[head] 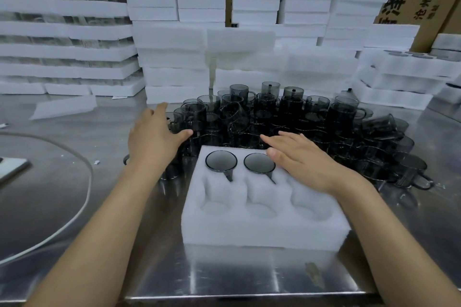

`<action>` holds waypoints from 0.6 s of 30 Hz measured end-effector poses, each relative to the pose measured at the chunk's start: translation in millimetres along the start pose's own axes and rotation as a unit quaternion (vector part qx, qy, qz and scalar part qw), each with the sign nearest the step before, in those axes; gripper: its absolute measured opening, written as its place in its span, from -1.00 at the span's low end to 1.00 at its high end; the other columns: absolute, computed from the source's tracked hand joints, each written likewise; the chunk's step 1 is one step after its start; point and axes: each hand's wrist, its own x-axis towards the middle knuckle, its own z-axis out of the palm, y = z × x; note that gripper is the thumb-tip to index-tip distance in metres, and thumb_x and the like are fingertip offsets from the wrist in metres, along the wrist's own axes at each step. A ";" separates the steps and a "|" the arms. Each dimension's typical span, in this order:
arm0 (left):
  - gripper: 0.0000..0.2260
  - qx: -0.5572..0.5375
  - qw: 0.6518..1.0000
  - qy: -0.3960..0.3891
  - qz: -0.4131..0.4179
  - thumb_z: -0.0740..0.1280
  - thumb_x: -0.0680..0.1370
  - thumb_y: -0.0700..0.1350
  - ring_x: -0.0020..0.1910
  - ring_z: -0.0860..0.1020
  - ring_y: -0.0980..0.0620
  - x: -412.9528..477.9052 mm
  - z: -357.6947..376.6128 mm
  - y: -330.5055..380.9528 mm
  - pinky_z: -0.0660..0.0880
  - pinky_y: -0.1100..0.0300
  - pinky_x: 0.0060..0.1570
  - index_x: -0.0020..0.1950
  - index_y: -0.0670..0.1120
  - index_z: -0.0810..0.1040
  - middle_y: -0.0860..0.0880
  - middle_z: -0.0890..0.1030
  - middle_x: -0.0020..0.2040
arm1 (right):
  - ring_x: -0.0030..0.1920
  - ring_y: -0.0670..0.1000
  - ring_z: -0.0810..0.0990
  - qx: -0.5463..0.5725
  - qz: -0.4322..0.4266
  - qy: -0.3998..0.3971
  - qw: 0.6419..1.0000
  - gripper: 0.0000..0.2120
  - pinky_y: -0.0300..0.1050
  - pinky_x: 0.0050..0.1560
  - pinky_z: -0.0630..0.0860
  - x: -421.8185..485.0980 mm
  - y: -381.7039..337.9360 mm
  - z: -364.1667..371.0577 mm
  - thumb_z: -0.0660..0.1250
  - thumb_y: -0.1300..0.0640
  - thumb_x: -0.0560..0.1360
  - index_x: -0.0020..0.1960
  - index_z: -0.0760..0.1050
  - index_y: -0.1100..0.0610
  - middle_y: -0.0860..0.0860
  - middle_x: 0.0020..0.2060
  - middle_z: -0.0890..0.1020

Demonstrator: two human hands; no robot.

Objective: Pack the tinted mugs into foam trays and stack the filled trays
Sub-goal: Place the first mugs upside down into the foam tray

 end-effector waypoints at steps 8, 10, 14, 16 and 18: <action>-0.32 -0.199 0.960 0.127 0.152 0.52 0.42 -0.01 0.27 0.40 0.05 -10.6 -17.0 19.4 0.31 0.27 0.30 0.48 -0.01 0.32 0.04 0.39 0.23 | 0.51 -0.17 0.02 0.010 -0.011 0.017 1.000 -0.34 -0.03 0.54 -0.14 -0.9 -0.3 -0.9 -0.15 -0.34 0.48 0.54 0.07 -0.16 -0.16 0.50 0.22; -0.24 -0.254 0.938 0.121 0.203 0.56 0.38 -0.10 0.25 0.44 0.14 -25.5 -22.5 28.2 0.31 0.38 0.29 0.50 0.01 0.29 0.09 0.40 0.21 | 0.49 -0.13 0.10 0.041 -0.029 0.071 0.996 -0.44 -0.01 0.54 -0.06 -5.5 -5.0 -4.3 0.02 -0.20 0.58 0.54 0.08 -0.11 -0.11 0.48 0.26; -0.12 -0.293 0.926 0.118 0.207 0.61 0.30 -0.13 0.19 0.46 0.30 -63.7 -34.4 28.6 0.31 0.49 0.20 0.49 0.21 0.25 0.27 0.48 0.19 | 0.33 -0.15 0.38 0.075 -0.096 0.171 0.978 -0.44 -0.38 0.38 0.19 -35.7 -28.8 -5.6 0.17 -0.08 0.58 0.52 0.05 -0.23 -0.29 0.38 0.32; -0.13 -0.308 0.926 0.112 0.188 0.61 0.27 -0.06 0.20 0.47 0.33 -85.7 -41.0 28.5 0.32 0.52 0.16 0.44 0.34 0.25 0.32 0.49 0.19 | 0.24 -0.19 0.47 0.200 -0.120 0.181 0.956 -0.47 -0.38 0.20 0.39 -53.8 -52.3 -1.7 0.19 -0.11 0.56 0.48 0.10 -0.31 -0.38 0.32 0.36; -0.18 -0.304 0.928 0.115 0.183 0.57 0.26 0.02 0.20 0.47 0.33 -107.0 -43.3 31.3 0.32 0.53 0.14 0.45 0.29 0.29 0.28 0.49 0.17 | 0.28 -0.25 0.44 0.274 -0.143 0.174 0.935 -0.49 -0.40 0.22 0.39 -65.6 -76.5 5.0 0.20 -0.14 0.55 0.47 0.16 -0.30 -0.36 0.32 0.38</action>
